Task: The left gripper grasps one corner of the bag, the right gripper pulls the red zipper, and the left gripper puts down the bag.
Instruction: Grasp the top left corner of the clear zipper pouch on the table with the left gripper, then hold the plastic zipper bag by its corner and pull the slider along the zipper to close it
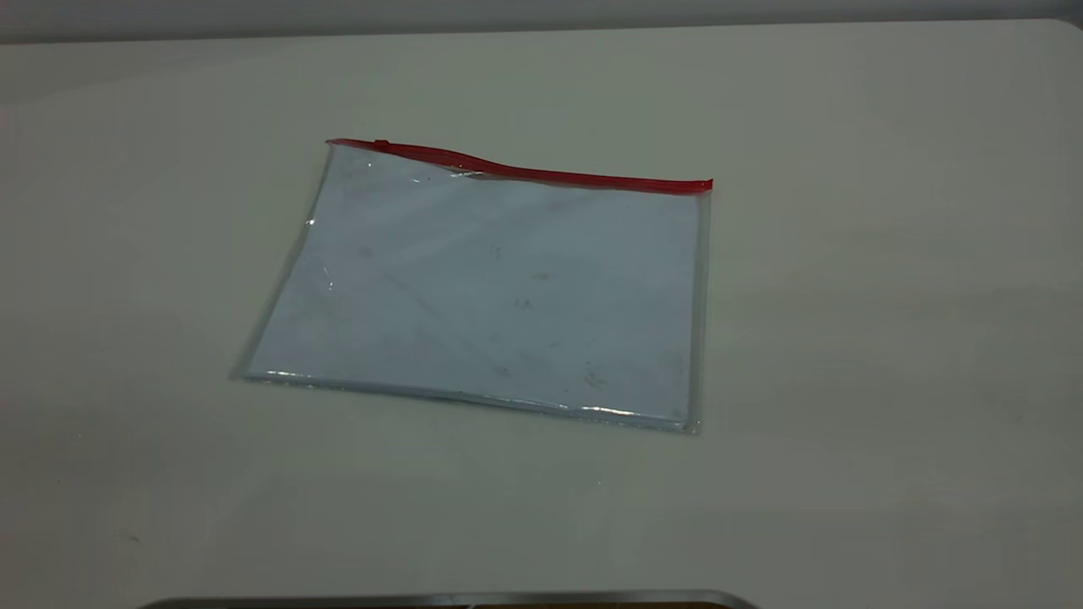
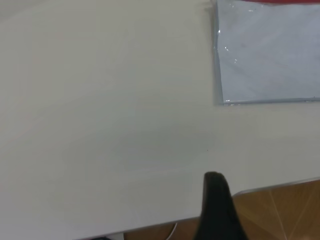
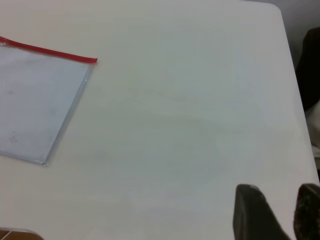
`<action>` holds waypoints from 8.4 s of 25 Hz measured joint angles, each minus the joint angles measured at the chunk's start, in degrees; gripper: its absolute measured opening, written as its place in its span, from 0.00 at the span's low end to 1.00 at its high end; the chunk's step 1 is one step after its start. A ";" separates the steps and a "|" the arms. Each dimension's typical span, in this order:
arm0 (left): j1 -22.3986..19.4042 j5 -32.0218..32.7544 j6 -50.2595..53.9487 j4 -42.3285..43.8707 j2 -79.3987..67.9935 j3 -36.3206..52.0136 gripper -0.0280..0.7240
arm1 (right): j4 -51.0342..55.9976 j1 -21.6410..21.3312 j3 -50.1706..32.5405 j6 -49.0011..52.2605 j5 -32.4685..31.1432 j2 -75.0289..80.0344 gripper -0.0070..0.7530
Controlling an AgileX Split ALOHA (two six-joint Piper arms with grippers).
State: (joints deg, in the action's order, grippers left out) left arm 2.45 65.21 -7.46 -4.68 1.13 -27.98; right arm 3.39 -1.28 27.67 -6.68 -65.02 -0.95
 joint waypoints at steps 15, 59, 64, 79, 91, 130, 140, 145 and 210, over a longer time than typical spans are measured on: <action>0.00 0.00 0.00 0.00 0.02 0.00 0.80 | -0.05 0.00 -0.02 0.00 0.00 0.00 0.32; 0.00 -24.28 5.54 -6.04 -50.93 -13.63 0.80 | 1.32 0.00 8.20 4.46 11.23 20.34 0.80; 0.00 -28.70 1.02 -10.16 -71.47 -23.19 0.80 | 1.37 0.00 13.92 4.40 13.81 34.32 0.78; 0.00 -25.22 -23.06 -27.46 -120.57 -55.21 0.80 | 3.72 0.00 22.04 -2.48 22.85 66.51 0.78; -1.88 -26.94 -32.03 -30.18 -133.11 -60.95 0.80 | 9.53 0.00 23.92 -8.30 26.87 77.45 0.78; -1.88 -26.45 -77.21 -67.13 -149.29 -61.49 0.36 | 9.57 0.00 23.94 -8.46 26.84 78.04 0.78; -1.68 -8.91 -100.47 -56.28 -141.10 -66.59 0.11 | 17.79 1.07 23.94 -23.88 33.90 85.97 0.78; -0.16 -3.94 -109.47 -54.18 -139.86 -69.51 0.11 | 28.92 7.20 25.59 -41.98 39.48 95.27 0.78; 7.50 -6.22 -113.72 -62.42 -140.36 -69.53 0.11 | 64.78 18.13 51.57 -76.75 23.18 127.05 0.11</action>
State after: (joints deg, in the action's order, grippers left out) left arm 9.95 59.00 -121.17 -67.10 -139.23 -97.51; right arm 68.17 16.85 79.24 -83.44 -41.84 126.10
